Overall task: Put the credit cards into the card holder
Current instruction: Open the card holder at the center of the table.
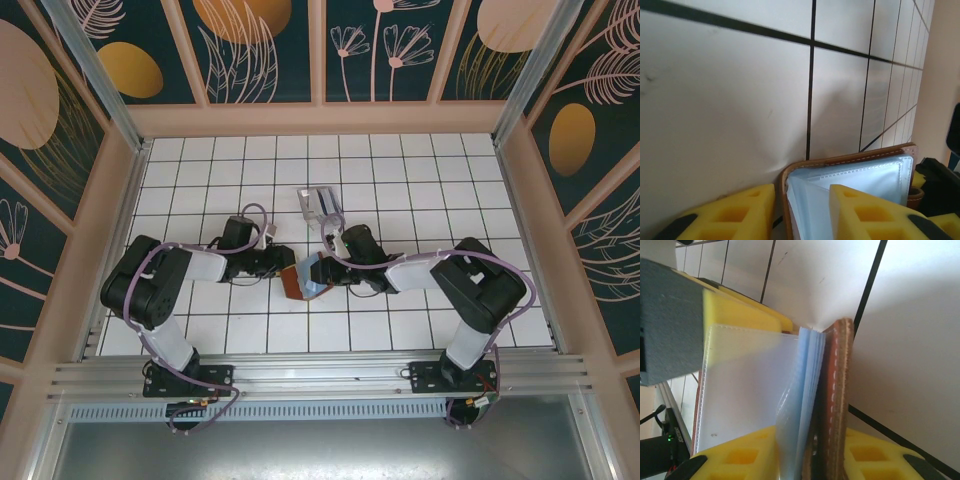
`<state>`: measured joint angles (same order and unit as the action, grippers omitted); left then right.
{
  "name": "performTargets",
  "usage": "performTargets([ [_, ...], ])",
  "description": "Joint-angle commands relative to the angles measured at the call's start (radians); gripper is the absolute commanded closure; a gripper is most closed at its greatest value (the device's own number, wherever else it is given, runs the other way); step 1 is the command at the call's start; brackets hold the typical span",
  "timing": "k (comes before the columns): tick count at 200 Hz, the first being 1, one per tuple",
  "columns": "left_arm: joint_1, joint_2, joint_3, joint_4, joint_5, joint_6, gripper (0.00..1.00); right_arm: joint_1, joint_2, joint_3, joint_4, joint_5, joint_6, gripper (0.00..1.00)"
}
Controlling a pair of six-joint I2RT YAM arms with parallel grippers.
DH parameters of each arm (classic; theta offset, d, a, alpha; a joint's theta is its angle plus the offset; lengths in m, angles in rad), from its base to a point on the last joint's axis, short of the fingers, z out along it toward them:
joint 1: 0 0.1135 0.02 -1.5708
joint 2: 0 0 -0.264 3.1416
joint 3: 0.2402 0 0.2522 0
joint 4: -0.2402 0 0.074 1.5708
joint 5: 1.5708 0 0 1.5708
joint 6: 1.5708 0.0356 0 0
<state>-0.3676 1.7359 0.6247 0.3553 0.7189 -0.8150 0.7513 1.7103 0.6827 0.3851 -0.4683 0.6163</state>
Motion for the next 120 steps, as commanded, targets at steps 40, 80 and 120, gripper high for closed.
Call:
performTargets([
  [40,0.077,-0.079,0.008,0.015,0.044,-0.031,0.51,-0.011,-0.061,-0.007,-0.067,0.079,-0.036,0.70],
  [80,0.073,-0.112,0.008,0.011,0.056,-0.015,0.42,-0.010,-0.054,-0.009,-0.055,0.076,-0.033,0.70],
  [120,-0.001,-0.055,0.021,-0.084,-0.036,0.053,0.55,-0.009,-0.040,-0.015,-0.010,0.052,-0.015,0.71],
])
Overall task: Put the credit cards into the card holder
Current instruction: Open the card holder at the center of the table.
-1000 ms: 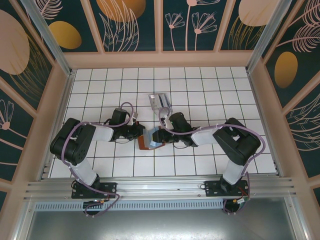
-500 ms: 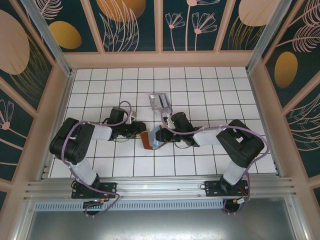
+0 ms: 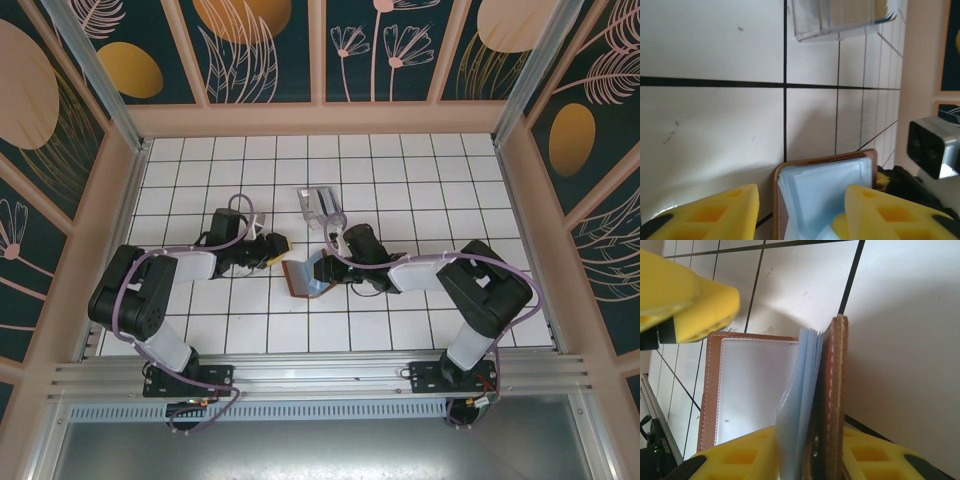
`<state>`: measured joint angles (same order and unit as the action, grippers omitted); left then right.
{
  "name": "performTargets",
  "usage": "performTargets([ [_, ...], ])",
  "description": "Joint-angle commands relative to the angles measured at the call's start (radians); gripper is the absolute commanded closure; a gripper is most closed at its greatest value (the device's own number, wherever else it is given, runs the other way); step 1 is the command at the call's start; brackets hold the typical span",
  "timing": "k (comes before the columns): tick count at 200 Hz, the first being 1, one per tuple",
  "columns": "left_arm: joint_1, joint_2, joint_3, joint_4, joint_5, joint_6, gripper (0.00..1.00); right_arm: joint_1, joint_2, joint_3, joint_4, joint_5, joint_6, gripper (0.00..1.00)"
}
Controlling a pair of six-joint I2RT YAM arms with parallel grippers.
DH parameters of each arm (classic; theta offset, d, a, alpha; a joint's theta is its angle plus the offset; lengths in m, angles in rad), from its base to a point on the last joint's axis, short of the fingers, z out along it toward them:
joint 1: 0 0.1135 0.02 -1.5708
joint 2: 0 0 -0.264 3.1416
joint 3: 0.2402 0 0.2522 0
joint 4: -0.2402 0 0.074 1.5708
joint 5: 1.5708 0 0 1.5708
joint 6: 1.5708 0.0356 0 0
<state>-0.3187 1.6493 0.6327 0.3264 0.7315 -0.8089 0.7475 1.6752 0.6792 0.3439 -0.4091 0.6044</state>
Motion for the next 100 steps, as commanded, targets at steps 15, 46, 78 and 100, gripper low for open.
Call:
performTargets([
  [15,-0.076,0.041,0.018,-0.051,-0.057,0.041,0.59,-0.007,-0.002,-0.021,0.056,-0.012,0.012,0.71],
  [46,-0.094,0.033,0.028,-0.067,-0.068,0.058,0.86,-0.013,0.005,-0.040,0.109,-0.041,0.044,0.70],
  [78,-0.094,0.023,0.054,-0.129,-0.073,0.089,1.00,-0.024,-0.099,-0.080,0.017,0.132,0.029,0.55],
  [100,-0.094,0.018,0.062,-0.163,-0.101,0.086,1.00,-0.037,-0.177,-0.077,-0.115,0.247,-0.018,0.39],
])
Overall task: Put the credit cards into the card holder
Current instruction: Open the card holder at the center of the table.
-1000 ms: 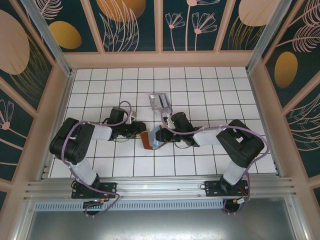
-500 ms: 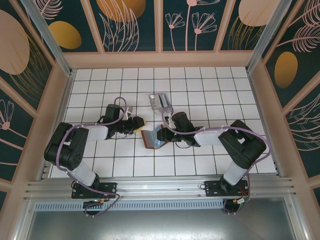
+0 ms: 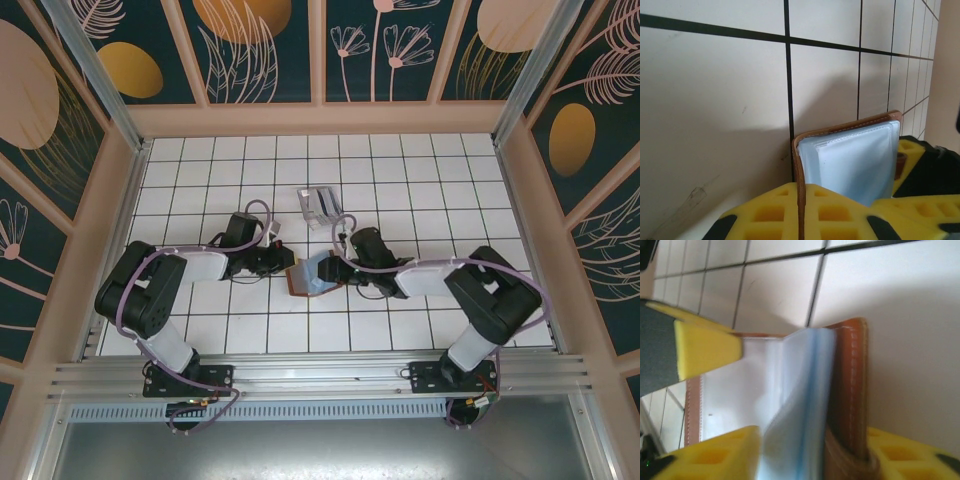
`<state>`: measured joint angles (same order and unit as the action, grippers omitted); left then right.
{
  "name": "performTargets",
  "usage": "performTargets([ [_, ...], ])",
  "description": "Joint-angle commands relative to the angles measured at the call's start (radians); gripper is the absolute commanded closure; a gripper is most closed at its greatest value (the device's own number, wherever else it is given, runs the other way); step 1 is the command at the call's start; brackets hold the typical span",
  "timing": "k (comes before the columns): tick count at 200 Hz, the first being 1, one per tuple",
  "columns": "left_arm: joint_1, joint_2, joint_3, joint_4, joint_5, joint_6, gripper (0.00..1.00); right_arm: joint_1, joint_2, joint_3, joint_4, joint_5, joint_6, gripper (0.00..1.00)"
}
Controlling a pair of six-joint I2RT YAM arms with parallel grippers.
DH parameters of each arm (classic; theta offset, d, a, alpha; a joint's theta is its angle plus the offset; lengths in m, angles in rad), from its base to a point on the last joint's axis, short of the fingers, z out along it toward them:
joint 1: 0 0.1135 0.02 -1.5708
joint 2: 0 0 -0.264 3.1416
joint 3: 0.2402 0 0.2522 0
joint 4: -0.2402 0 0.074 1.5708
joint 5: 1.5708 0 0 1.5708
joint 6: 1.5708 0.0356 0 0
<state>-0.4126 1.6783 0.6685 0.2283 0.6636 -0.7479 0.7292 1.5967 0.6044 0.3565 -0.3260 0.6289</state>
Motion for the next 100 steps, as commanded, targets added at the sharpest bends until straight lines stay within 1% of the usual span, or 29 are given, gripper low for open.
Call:
performTargets([
  [1,0.000,-0.010,0.028,-0.069,-0.034,0.026,1.00,-0.019,-0.101,0.000,-0.138,0.173,-0.044,0.39],
  [10,0.000,-0.003,0.043,-0.096,-0.044,0.028,1.00,-0.019,-0.118,0.024,-0.236,0.269,-0.046,0.38],
  [18,0.000,-0.002,0.046,-0.098,-0.041,0.021,1.00,-0.016,-0.131,0.057,-0.356,0.394,-0.017,0.38],
  [23,0.000,-0.004,0.042,-0.092,-0.040,0.013,1.00,-0.014,-0.141,0.076,-0.409,0.443,-0.005,0.39],
  [38,0.000,-0.011,0.033,-0.074,-0.038,0.002,1.00,0.009,-0.182,0.130,-0.486,0.478,-0.034,0.40],
  [48,0.000,-0.007,0.042,-0.086,-0.040,0.010,1.00,0.040,-0.201,0.180,-0.523,0.490,-0.042,0.44],
  [60,0.000,-0.005,0.049,-0.096,-0.042,0.018,1.00,0.071,-0.200,0.234,-0.505,0.401,-0.083,0.53],
  [66,0.000,-0.006,0.048,-0.096,-0.043,0.015,1.00,0.080,-0.188,0.263,-0.492,0.349,-0.090,0.59],
  [82,0.000,0.000,0.045,-0.075,-0.045,0.008,1.00,0.086,-0.133,0.315,-0.431,0.133,-0.089,0.72],
  [93,0.000,0.015,0.063,-0.084,-0.037,0.017,1.00,0.088,-0.093,0.322,-0.368,0.016,-0.070,0.83],
  [100,0.000,0.022,0.071,-0.094,-0.035,0.022,0.99,0.090,-0.071,0.312,-0.331,-0.030,-0.058,0.87],
])
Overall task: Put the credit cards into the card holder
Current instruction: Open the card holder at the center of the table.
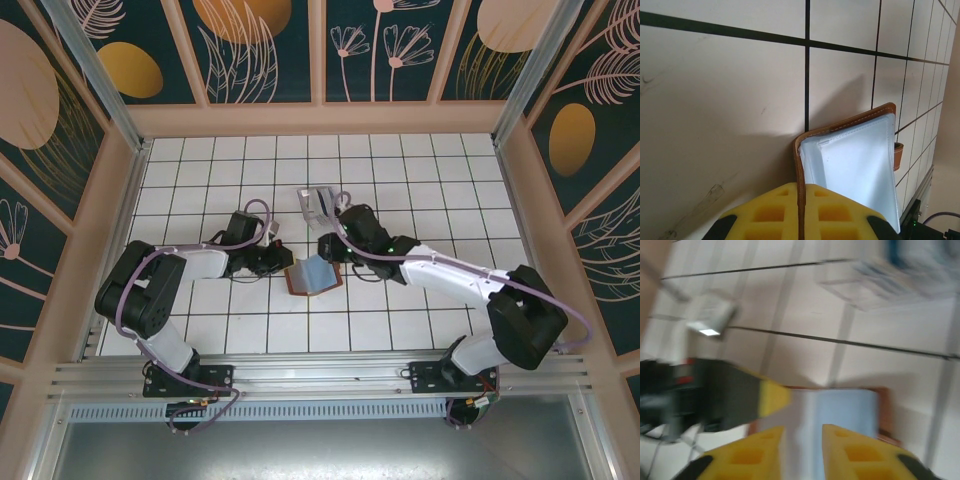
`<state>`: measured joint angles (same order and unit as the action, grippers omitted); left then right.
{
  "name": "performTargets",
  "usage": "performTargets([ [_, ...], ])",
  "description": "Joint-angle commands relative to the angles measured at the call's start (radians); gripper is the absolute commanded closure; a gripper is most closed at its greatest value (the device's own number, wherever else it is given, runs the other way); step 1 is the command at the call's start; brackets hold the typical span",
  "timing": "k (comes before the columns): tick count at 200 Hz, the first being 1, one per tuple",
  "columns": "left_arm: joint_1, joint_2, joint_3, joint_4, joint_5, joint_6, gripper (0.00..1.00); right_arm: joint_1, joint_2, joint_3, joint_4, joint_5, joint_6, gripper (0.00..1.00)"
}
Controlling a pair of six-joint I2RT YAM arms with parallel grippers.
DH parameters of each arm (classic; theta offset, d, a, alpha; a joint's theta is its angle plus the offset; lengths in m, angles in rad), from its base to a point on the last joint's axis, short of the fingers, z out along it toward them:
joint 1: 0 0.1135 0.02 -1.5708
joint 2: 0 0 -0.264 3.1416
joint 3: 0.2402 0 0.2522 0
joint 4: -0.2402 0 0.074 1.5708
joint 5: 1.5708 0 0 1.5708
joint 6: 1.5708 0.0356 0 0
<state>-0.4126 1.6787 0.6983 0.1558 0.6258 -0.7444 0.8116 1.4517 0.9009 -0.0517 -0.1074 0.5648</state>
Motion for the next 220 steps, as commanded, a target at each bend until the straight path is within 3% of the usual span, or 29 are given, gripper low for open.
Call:
performTargets([
  [1,0.000,0.022,0.043,-0.022,0.003,0.019,0.99,0.008,0.077,0.015,0.080,-0.252,0.009,0.87],
  [82,0.000,0.122,0.087,0.001,0.029,0.074,0.87,-0.128,0.220,-0.209,0.239,-0.336,0.063,0.89],
  [114,0.000,0.138,0.111,0.021,-0.012,0.107,0.80,-0.147,0.211,-0.238,0.174,-0.218,0.079,0.88],
  [141,0.000,0.165,0.152,0.019,0.008,0.136,0.75,-0.182,0.187,-0.268,0.193,-0.254,0.103,0.86],
  [176,0.000,0.167,0.163,0.034,0.040,0.143,0.65,-0.200,0.162,-0.197,0.145,-0.256,0.061,0.83],
  [220,-0.001,0.119,0.133,0.062,0.032,0.122,0.63,-0.219,0.184,-0.142,0.143,-0.322,0.052,0.83],
])
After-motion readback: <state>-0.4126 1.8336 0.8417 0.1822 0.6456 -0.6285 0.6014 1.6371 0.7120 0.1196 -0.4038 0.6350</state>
